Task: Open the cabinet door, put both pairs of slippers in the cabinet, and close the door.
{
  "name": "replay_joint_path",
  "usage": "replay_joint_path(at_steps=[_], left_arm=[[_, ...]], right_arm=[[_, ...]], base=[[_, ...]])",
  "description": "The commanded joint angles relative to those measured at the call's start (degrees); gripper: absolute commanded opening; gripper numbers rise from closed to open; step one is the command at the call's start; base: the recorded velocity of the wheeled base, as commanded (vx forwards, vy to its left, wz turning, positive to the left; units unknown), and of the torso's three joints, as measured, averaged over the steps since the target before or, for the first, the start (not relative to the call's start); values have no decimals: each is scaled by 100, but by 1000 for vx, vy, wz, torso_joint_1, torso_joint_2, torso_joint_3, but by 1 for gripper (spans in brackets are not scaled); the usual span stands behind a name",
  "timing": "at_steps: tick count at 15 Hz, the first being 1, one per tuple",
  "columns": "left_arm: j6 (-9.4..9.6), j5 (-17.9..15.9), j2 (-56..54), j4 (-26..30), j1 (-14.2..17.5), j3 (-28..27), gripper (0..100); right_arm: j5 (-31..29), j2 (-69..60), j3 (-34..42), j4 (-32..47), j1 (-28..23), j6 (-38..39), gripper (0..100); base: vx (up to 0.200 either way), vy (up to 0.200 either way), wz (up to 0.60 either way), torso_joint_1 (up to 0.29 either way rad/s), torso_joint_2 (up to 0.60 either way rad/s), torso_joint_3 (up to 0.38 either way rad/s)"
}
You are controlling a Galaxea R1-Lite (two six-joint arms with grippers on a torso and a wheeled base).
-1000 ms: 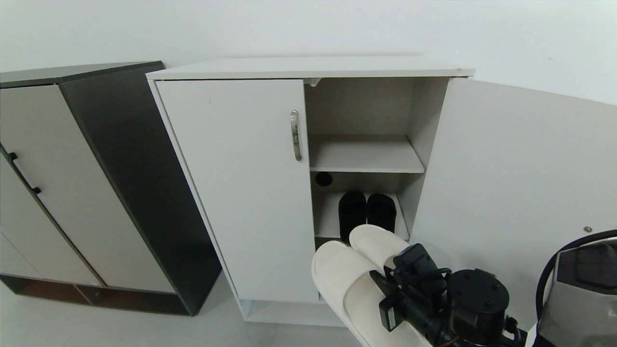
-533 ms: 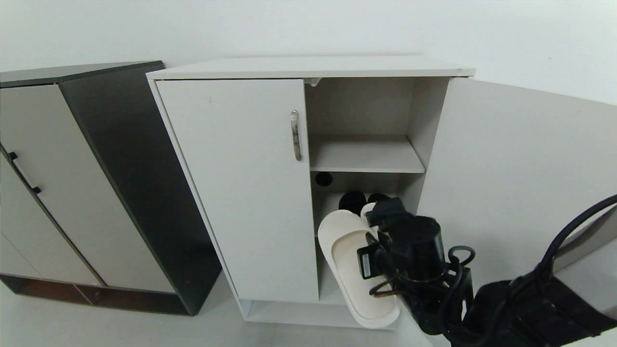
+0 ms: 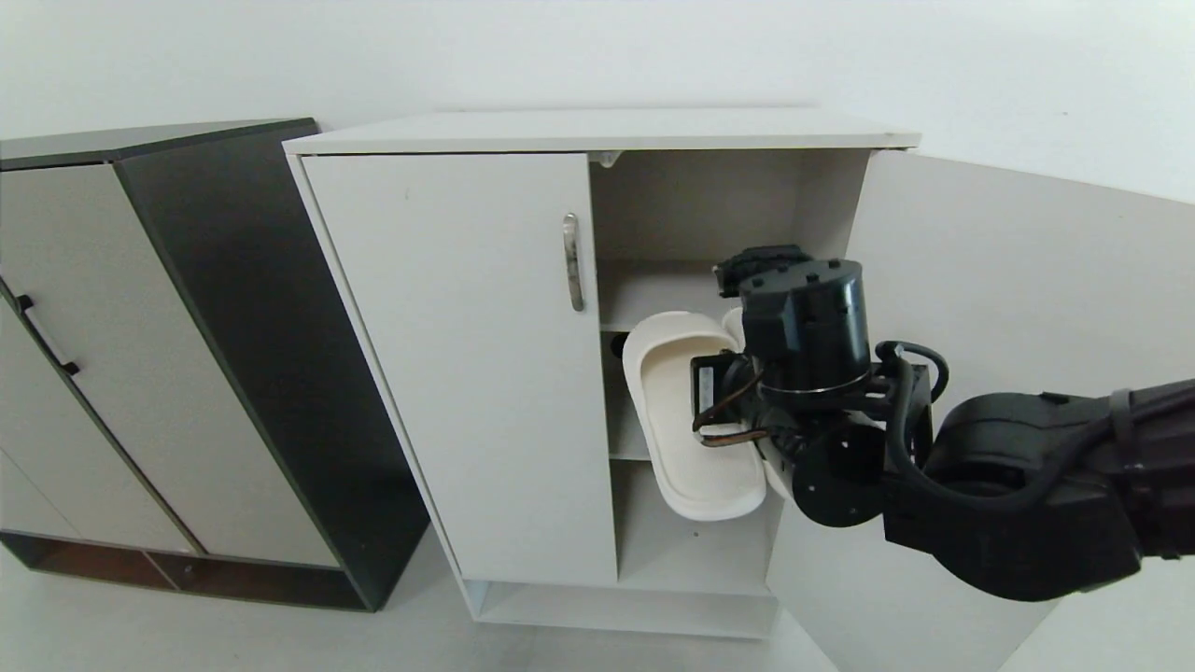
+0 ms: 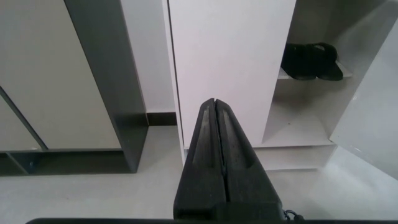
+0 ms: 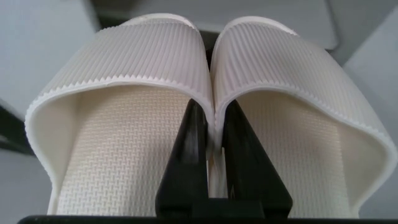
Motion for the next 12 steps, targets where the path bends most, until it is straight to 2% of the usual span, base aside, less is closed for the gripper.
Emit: replay_joint_path(at_steps=[1,11,12], left_arm=[[-2,-2,7,0,0,0,0],[-20,-2,7,0,0,0,0],[-29,7,7,0,0,0,0]], right_arm=[[-242,94,-443,289,-18,204,0],[-251,217,-249,324,-18,212,0],[-251,217,-249,324,-27,212,0]], base=[[0,0,0,0,0,0],[0,0,0,0,0,0],[200,0,0,7,-2,7]])
